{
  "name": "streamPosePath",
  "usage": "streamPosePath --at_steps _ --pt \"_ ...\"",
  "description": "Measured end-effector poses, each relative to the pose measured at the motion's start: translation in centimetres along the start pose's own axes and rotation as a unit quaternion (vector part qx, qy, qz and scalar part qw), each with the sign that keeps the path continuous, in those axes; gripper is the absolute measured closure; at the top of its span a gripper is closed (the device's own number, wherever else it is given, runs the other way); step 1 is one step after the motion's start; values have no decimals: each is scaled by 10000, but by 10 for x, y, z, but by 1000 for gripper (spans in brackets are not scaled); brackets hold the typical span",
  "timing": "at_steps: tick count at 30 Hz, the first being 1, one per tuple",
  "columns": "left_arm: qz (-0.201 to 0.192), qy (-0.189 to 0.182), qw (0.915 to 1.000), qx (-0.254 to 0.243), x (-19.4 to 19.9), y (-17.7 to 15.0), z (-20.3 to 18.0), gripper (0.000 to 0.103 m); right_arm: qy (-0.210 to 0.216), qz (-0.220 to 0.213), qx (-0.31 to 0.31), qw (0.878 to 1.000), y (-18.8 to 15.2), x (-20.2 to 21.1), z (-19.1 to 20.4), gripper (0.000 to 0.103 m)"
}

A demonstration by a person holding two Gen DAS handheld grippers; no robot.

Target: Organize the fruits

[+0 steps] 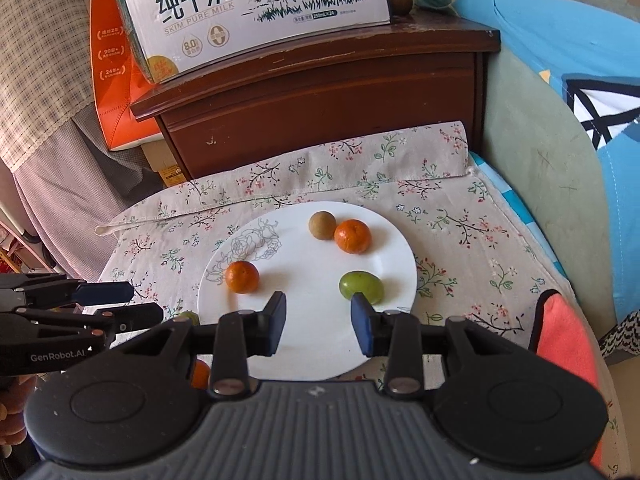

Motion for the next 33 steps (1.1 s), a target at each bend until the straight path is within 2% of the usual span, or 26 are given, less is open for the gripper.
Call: streamPosePath --at_steps 23,33 --pt "223 -172 9996 -3 42 -71 -16 57 431 515 521 9964 -87 46 58 66" --pt "332 -504 9978 -266 57 -99 -42 57 588 822 526 9935 -110 44 70 70"
Point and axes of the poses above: each gripper's, at about its wrist camera, not at the fingertips, and x roughly against the way its jaws point, z to its left, y to its top, the point moved 9 cm from there along -x, roughly the way its jaws point, and after that the axes turned 4 degrees about -z, right-handed, at the moved point
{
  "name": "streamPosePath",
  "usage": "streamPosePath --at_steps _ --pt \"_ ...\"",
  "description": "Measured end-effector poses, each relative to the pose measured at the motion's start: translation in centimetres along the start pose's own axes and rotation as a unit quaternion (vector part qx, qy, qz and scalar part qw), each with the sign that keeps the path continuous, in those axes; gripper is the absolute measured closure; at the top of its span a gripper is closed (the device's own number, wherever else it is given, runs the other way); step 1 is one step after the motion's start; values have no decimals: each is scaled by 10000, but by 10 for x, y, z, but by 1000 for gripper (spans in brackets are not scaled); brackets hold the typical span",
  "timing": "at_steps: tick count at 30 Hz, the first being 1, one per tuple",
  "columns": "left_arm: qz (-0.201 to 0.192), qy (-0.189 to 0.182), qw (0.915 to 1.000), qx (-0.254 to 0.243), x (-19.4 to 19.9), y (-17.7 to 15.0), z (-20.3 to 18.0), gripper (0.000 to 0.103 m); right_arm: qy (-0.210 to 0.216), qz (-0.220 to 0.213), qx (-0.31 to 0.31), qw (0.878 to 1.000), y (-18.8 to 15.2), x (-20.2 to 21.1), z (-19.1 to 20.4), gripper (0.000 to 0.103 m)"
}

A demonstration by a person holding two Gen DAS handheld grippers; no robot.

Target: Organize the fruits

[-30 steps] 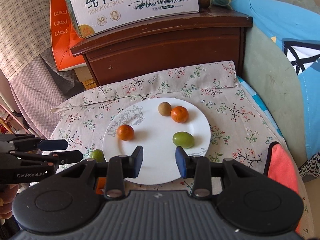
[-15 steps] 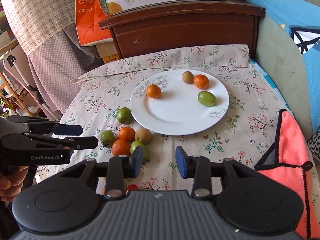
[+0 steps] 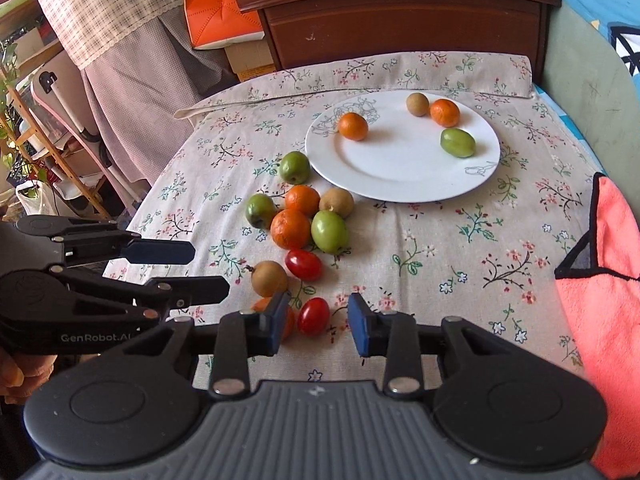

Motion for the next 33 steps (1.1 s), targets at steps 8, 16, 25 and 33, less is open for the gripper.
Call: streamPosePath --at_steps 8,16,25,33 --pt "88 -234 9989 -399 -3 -14 -24 57 22 168 -130 9998 -5 -11 1 72" --pt "42 -391 9973 -623 -6 -17 -37 57 37 156 -402 9991 -1 -16 -3 76" --pt "-106 -374 9969 -689 -16 -14 -49 57 -75 79 -577 9983 3 -11 -12 78" --pt "-154 -185 9980 -577 -34 -11 -48 61 -12 133 -683 9976 3 -11 -14 78"
Point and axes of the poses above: each gripper's, at about its wrist camera, not at the fingertips, and x roughly against the way its jaws point, z to its left, y to its top, the point moved 9 cm from there along -x, roughly the way its jaws point, and after that the axes turned 4 degrees about -z, right-handed, at the moved point
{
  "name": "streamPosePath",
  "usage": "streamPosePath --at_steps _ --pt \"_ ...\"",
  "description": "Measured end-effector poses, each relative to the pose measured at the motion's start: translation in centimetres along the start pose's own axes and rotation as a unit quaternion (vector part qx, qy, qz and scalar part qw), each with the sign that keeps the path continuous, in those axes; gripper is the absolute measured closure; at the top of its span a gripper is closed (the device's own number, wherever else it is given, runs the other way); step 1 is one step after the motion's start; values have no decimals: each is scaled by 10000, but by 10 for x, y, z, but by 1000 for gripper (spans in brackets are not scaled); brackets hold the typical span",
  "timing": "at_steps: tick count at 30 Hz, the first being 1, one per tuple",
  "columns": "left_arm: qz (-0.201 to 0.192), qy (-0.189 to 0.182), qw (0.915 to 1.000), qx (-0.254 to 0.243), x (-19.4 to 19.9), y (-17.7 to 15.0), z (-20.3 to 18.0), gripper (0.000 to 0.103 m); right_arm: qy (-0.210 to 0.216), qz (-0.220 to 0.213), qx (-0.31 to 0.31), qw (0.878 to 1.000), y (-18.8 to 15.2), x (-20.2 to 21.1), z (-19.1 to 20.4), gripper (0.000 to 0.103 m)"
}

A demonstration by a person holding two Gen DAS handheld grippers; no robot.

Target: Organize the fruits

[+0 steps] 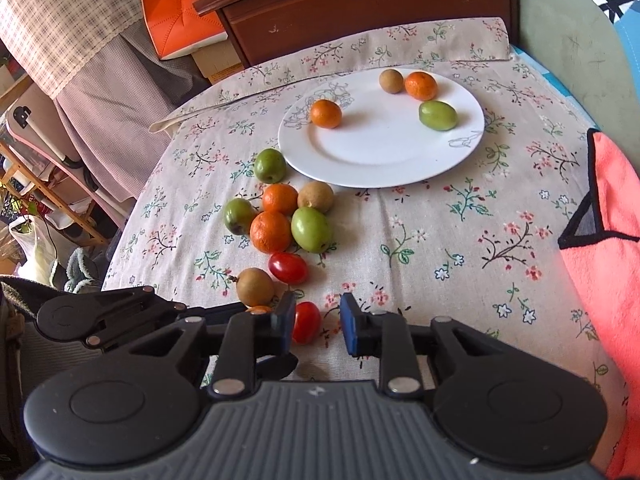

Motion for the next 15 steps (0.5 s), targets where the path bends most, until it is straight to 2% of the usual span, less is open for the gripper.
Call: streamPosePath --at_steps 1,4,7,11,15 --pt "-37 18 10000 -20 -1 1 0 62 11 9 8 10000 0 0 1 78" --pt "-64 -18 9999 -79 2 0 0 75 33 61 6 10000 -3 -1 2 78" --pt "25 -68 10000 -22 7 -4 2 75 68 134 53 9999 -5 -3 4 78" --pt "145 47 9999 -81 16 -12 6 75 140 227 162 9995 -9 -5 10 78" --pt "183 124 9998 9 20 -15 13 75 40 298 304 9991 -13 -10 13 78"
Point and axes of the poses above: each gripper's, at about its wrist camera, not at the fingertips, and x roughly against the way its jaws point, z to its left, y to its top, the point moved 9 cm from there along -x, roughly the way its jaws point, and after that the axes turned 4 degrees about -z, right-handed, at the moved point
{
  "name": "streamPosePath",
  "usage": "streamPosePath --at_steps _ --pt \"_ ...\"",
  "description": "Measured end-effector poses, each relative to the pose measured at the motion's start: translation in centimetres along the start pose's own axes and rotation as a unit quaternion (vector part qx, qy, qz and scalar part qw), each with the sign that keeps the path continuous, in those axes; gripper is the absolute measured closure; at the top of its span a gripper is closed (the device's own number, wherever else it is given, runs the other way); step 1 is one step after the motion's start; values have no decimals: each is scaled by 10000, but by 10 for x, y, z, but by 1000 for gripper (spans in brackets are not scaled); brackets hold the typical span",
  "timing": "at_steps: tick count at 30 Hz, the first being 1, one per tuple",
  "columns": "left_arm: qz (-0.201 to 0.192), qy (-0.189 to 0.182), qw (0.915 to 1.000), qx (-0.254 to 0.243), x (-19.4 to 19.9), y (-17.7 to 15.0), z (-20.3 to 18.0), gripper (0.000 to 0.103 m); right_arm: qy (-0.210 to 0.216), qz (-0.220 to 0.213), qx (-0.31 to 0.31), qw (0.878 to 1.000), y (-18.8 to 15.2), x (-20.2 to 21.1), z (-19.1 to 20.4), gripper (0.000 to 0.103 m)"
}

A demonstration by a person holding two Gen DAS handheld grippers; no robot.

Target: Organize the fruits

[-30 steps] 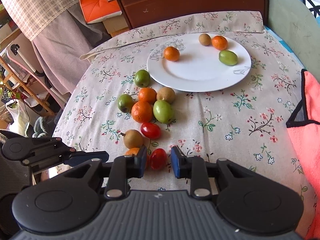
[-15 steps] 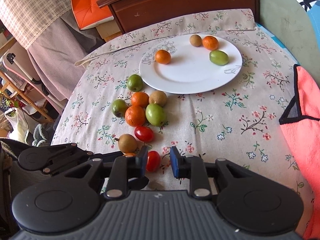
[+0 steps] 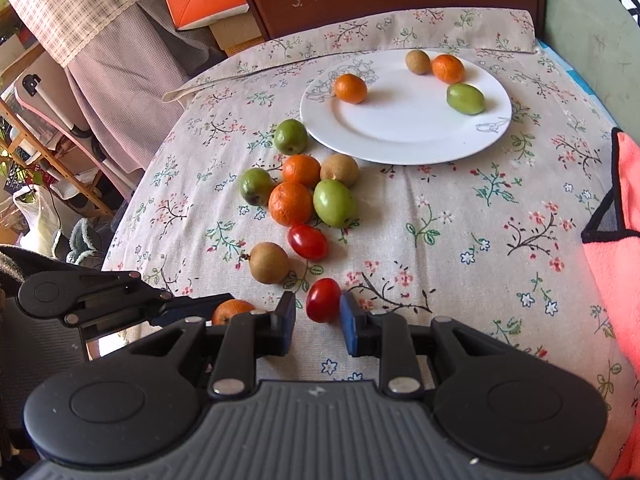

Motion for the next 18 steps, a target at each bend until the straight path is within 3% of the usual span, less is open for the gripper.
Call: streamPosePath --at_steps 11,18 --pt "37 159 9997 175 0 0 10 75 -165 20 255 9995 -1 -7 6 76" --pt "23 264 9982 529 1 2 21 75 -367 -36 616 9974 -3 -7 9 83"
Point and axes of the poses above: each gripper's, at about its wrist camera, not at the fingertips, and x roughly against the way its jaws point, z to its left, y to its top, the point moved 9 cm from there along -x, roughly the way its jaws point, and after that the axes turned 4 degrees about -z, right-handed, at the moved point
